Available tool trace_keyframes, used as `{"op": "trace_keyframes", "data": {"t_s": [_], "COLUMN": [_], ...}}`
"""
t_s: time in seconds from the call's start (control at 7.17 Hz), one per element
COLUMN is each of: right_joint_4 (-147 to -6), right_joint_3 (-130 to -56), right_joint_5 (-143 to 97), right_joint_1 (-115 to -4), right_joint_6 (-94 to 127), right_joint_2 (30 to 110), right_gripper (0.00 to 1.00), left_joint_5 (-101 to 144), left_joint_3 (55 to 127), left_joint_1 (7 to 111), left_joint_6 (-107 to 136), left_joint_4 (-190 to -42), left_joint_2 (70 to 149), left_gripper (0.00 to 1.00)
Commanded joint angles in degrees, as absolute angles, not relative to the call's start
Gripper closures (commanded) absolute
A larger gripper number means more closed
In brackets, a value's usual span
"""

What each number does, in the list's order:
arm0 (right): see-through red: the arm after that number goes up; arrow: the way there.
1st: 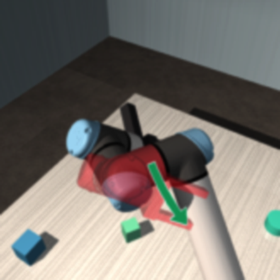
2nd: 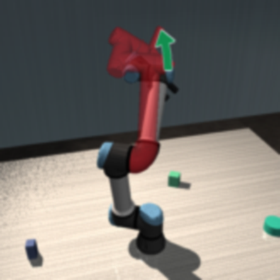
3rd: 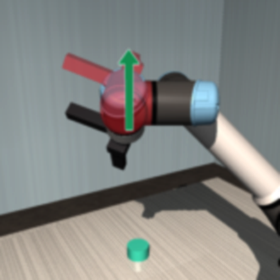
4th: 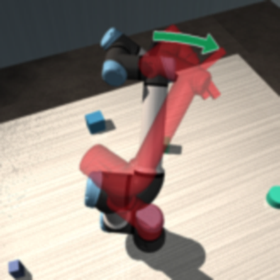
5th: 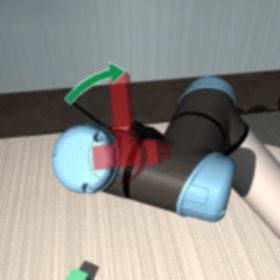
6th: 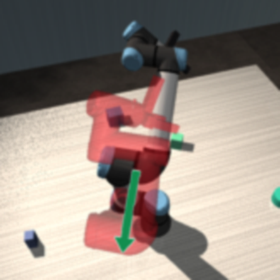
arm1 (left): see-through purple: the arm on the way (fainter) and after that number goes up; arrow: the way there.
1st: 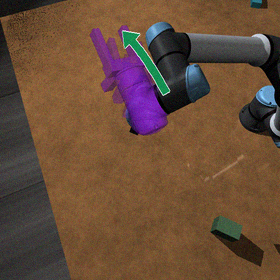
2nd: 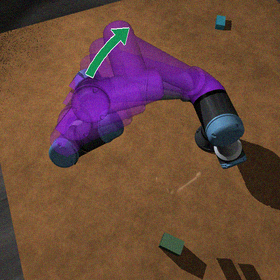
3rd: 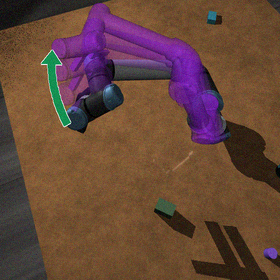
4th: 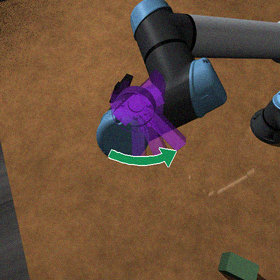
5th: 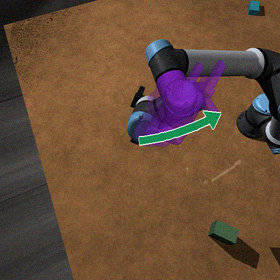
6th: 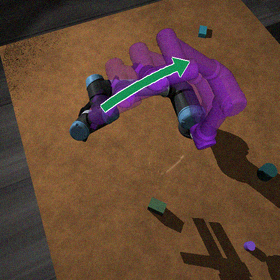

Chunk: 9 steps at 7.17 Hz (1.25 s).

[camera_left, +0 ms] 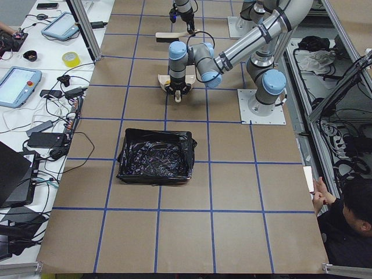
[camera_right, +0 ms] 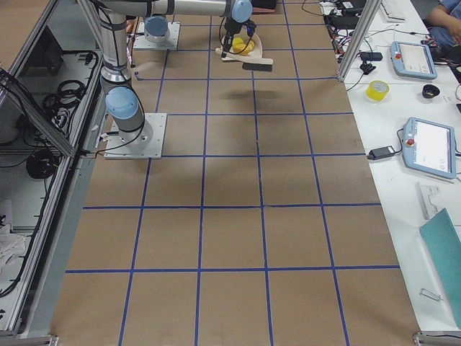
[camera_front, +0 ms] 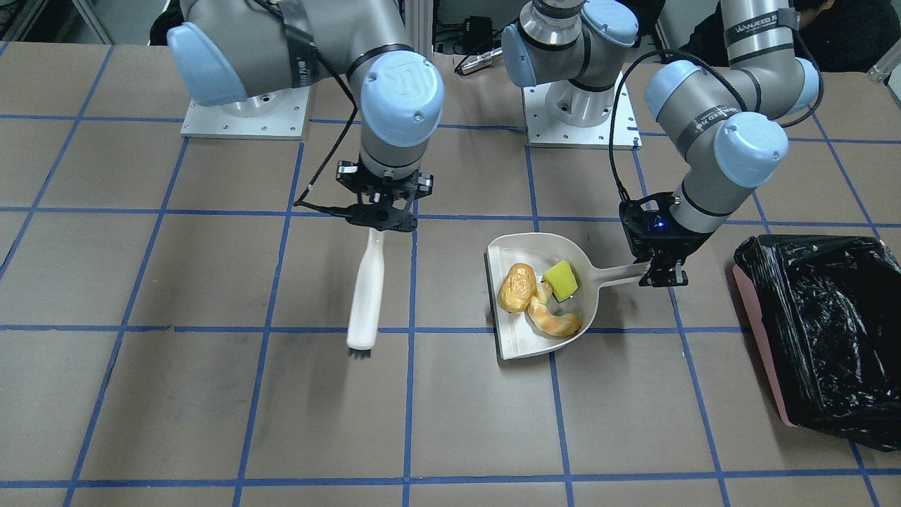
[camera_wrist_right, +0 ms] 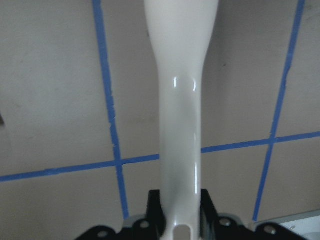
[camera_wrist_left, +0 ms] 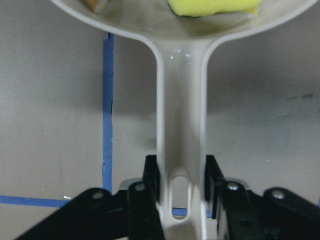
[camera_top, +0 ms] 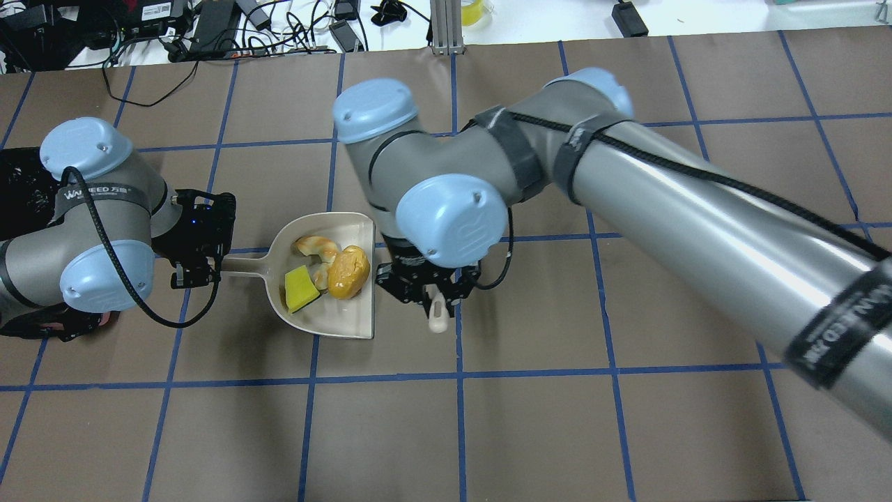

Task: Sweep and dump trash into bin
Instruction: 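Lift the dustpan toward the bin with the left gripper while the right returns the brush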

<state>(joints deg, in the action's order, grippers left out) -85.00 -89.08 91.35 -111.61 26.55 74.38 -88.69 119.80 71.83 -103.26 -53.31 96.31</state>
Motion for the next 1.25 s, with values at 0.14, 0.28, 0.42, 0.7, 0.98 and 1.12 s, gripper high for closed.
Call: {"op": "trace_keyframes", "data": {"t_s": [0.14,0.28,0.42,0.7,0.98,1.12], "right_joint_4": [-82.7,-83.8,-88.9,-96.9,-103.2,-106.4], "right_joint_3": [-89.6,-90.9,-93.0,-97.7,-99.3,-99.3], "right_joint_5": [96.6,98.9,101.8,103.6,104.2,104.2], "right_joint_1": [-95.2,-90.7,-87.2,-80.9,-76.0,-74.9], "right_joint_6": [8.2,4.7,3.4,-6.5,-14.6,-16.9], "right_joint_2": [75.9,75.6,75.2,75.2,73.5,71.5], "right_gripper": [0.95,0.96,0.96,0.97,0.97,0.97], "left_joint_5": [-81.2,-79.2,-76.2,-73.2,-68.3,-65.6], "left_joint_3": [118.7,116.7,113.7,106.0,100.7,100.6], "left_joint_1": [67.7,65.8,63.9,59.8,52.2,47.8], "left_joint_6": [-103.1,-103.1,-103.1,-103.1,-103.1,-103.2], "left_joint_4": [-56.0,-58.4,-63.1,-71.6,-79.9,-80.2], "left_joint_2": [95.6,95.4,95.3,95.3,95.4,95.4], "left_gripper": [1.0,1.0,1.0,1.0,1.0,1.0]}}
